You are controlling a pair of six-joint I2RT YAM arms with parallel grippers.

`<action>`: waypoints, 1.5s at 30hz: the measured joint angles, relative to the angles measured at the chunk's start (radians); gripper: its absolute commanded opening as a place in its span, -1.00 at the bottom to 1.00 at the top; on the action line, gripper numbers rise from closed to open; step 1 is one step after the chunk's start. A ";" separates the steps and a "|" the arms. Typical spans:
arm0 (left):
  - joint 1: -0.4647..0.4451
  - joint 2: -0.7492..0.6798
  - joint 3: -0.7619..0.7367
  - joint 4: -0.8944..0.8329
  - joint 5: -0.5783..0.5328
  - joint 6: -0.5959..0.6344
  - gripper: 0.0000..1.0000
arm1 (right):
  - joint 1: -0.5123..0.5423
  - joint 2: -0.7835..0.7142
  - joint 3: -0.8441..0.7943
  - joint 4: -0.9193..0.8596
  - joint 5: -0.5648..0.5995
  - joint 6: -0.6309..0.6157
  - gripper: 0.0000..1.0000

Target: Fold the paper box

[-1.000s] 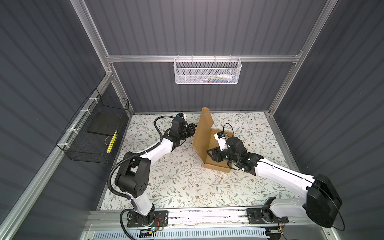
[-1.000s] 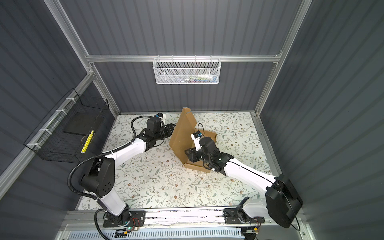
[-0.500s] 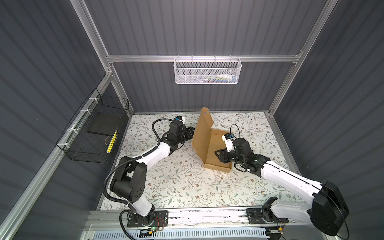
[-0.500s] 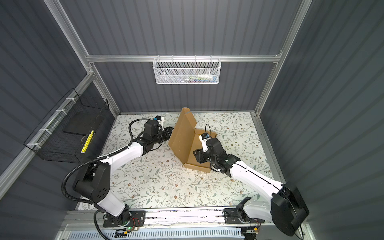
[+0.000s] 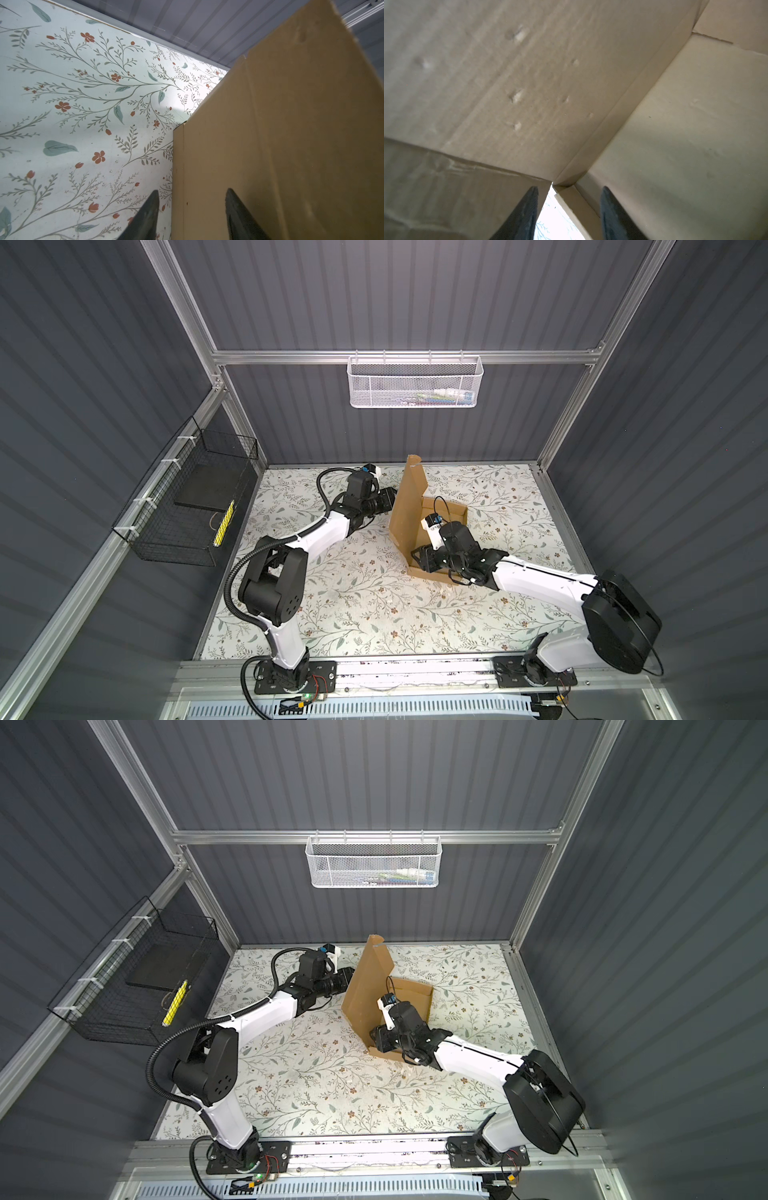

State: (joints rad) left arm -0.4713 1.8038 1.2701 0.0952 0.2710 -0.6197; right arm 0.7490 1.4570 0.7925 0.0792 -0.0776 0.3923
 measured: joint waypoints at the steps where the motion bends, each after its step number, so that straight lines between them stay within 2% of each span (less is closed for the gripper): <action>1: 0.000 0.012 0.013 -0.005 0.006 0.005 0.04 | 0.002 0.007 0.005 0.010 0.002 0.003 0.01; 15: 0.000 0.142 0.152 -0.026 0.095 0.026 0.02 | 0.026 0.068 0.013 0.156 0.015 0.069 -0.02; 28: -0.006 0.220 0.217 -0.003 0.143 0.013 -0.01 | 0.041 0.130 0.017 0.272 0.019 0.145 -0.04; 45: -0.052 0.237 0.251 0.019 0.180 -0.002 -0.01 | 0.053 0.211 0.064 0.377 0.104 0.168 -0.05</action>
State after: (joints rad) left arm -0.5232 2.0407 1.5211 0.1143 0.4515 -0.6216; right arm 0.8024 1.6676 0.8570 0.4564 0.0261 0.5606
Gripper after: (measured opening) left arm 0.495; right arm 0.476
